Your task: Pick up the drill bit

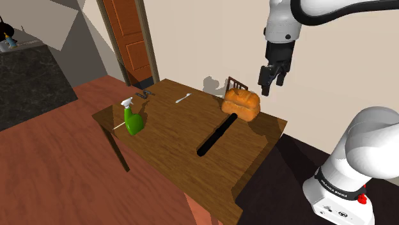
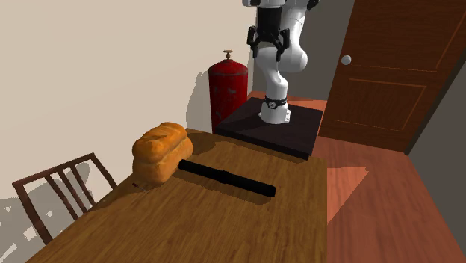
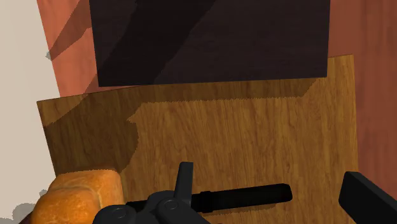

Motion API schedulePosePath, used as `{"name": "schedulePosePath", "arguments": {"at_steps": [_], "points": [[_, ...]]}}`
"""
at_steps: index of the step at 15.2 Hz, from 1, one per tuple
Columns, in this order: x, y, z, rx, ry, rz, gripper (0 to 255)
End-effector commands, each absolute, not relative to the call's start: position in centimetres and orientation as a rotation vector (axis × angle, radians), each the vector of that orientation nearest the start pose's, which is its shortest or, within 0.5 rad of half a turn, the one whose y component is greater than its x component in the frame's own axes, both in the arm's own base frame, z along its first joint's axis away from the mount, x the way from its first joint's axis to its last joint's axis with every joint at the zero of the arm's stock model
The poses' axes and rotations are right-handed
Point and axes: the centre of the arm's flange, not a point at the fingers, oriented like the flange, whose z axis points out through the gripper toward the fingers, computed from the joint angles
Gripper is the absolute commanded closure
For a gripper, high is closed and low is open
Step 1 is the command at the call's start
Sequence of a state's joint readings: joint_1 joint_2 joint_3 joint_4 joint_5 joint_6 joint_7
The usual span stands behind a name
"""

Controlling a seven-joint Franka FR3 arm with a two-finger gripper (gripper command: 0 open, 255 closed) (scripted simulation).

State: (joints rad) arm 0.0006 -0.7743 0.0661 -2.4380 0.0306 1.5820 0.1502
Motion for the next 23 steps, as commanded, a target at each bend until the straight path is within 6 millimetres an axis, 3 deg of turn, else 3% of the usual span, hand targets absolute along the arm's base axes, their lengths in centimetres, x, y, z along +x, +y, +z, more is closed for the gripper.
{"name": "schedulePosePath", "arguments": {"at_steps": [1, 12, 23], "points": [[30.6, 2.8, 54.9, -3.158, 0.167, 0.128, 0], [37.9, 5.0, 42.8, -3.049, 0.776, 0.096, 0], [45.6, 4.2, 30.9, -2.823, 1.349, 0.061, 0]]}}
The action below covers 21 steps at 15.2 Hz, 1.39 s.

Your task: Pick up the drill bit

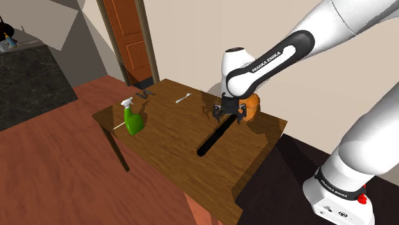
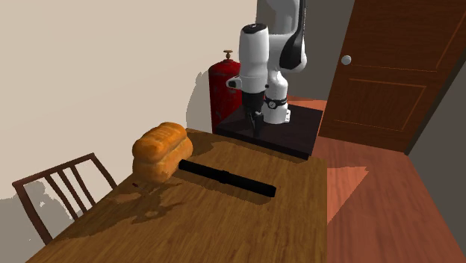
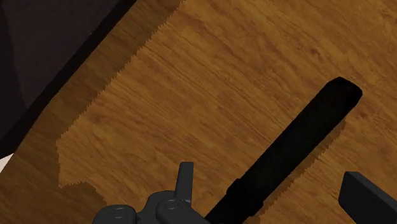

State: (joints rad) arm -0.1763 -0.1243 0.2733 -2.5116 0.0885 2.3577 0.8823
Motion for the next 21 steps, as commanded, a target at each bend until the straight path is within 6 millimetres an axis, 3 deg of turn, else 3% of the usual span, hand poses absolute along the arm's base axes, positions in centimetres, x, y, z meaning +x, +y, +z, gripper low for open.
{"name": "schedulePosePath", "arguments": {"at_steps": [1, 13, 21], "points": [[46.3, 4.0, 29.9, -2.797, 1.398, 0.058, 0], [53.8, -0.3, 17.5, -2.434, 1.935, 0.019, 0], [53.8, -0.3, 13.5, -2.434, 1.935, 0.019, 0]]}}
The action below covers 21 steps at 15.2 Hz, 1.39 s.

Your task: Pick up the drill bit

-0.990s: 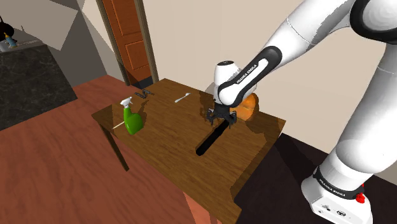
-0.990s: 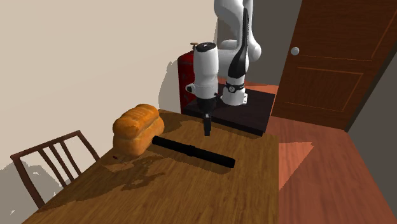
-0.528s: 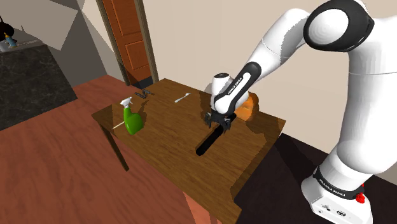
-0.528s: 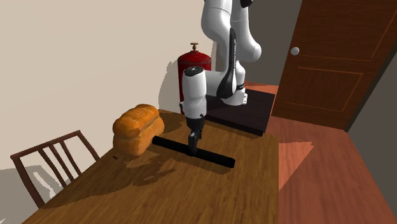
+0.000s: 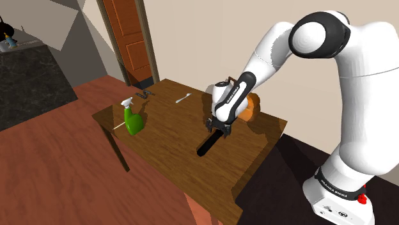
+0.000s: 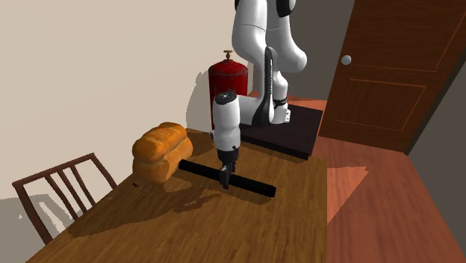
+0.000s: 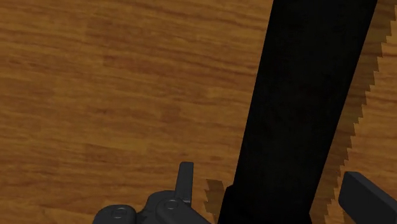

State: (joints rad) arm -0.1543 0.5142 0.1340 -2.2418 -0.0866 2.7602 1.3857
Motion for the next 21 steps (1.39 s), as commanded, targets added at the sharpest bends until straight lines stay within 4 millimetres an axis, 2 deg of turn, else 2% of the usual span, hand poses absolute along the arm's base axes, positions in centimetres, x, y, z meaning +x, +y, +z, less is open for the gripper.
{"name": "schedulePosePath", "arguments": {"at_steps": [1, 2, 11, 21], "points": [[53.8, -0.3, 13.5, -2.434, 1.935, 0.019, 0], [53.8, -0.3, 13.5, -2.434, 1.935, 0.019, 255], [53.8, -0.3, 13.5, -2.434, 1.935, 0.019, 255], [53.8, -0.3, 18.8, -2.434, 1.935, 0.019, 255]]}}
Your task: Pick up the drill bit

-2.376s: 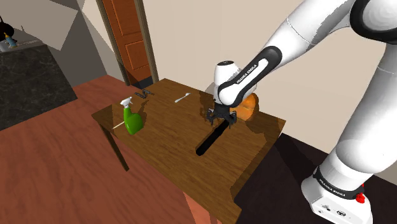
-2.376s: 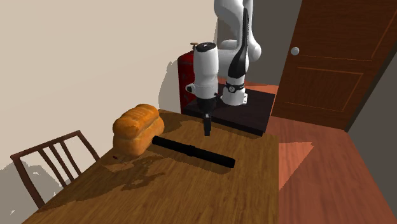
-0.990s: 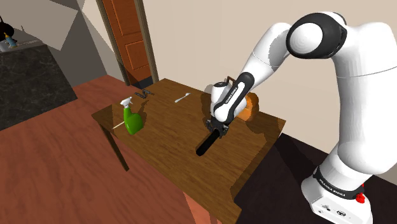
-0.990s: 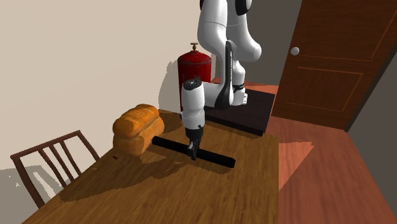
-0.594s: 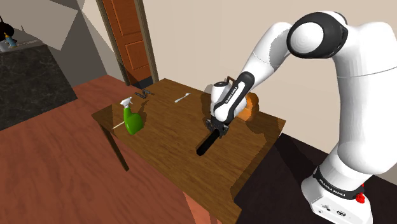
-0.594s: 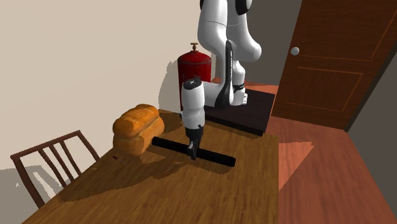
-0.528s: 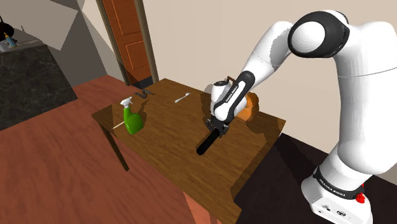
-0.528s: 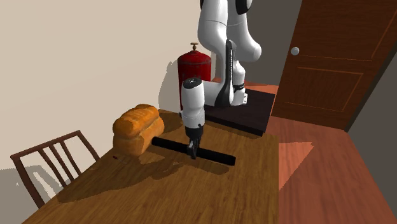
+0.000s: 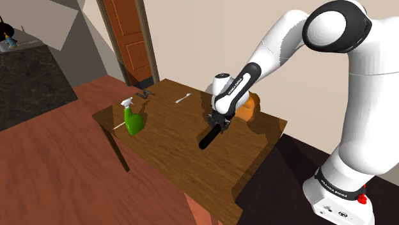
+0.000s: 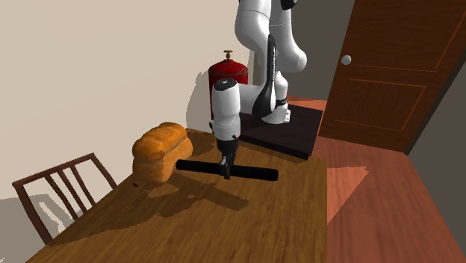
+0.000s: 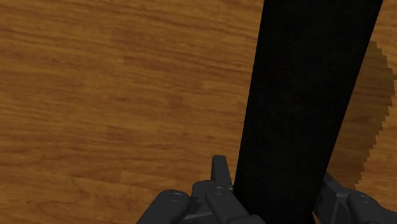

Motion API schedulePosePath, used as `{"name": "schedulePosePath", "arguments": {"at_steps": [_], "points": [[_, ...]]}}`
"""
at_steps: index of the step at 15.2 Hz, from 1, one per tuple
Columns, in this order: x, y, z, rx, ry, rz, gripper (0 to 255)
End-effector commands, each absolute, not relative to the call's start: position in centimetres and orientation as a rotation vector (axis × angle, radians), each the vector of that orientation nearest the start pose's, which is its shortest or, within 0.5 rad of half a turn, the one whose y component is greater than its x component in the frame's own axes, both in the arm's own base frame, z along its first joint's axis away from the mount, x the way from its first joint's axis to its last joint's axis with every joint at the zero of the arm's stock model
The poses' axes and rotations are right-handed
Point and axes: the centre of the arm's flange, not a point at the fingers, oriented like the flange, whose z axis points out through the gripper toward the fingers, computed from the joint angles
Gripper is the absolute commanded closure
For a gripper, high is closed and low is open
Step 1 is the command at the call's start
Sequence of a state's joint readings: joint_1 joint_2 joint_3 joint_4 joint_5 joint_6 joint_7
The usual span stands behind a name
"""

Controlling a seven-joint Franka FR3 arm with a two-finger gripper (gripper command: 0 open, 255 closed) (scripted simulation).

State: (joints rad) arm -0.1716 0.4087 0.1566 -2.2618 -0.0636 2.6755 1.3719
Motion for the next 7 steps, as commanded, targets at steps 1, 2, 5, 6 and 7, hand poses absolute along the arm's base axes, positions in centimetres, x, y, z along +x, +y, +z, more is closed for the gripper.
{"name": "schedulePosePath", "arguments": {"at_steps": [1, 2, 5, 6, 7], "points": [[53.8, -0.3, 19.3, -2.434, 1.935, 0.019, 255], [53.8, -0.3, 19.8, -2.434, 1.935, 0.019, 255], [53.8, -0.3, 21.4, -2.434, 1.935, 0.019, 255], [53.7, -0.3, 21.5, -2.434, 1.935, 0.019, 255], [53.8, -0.3, 21.5, -2.434, 1.935, 0.019, 255]]}}
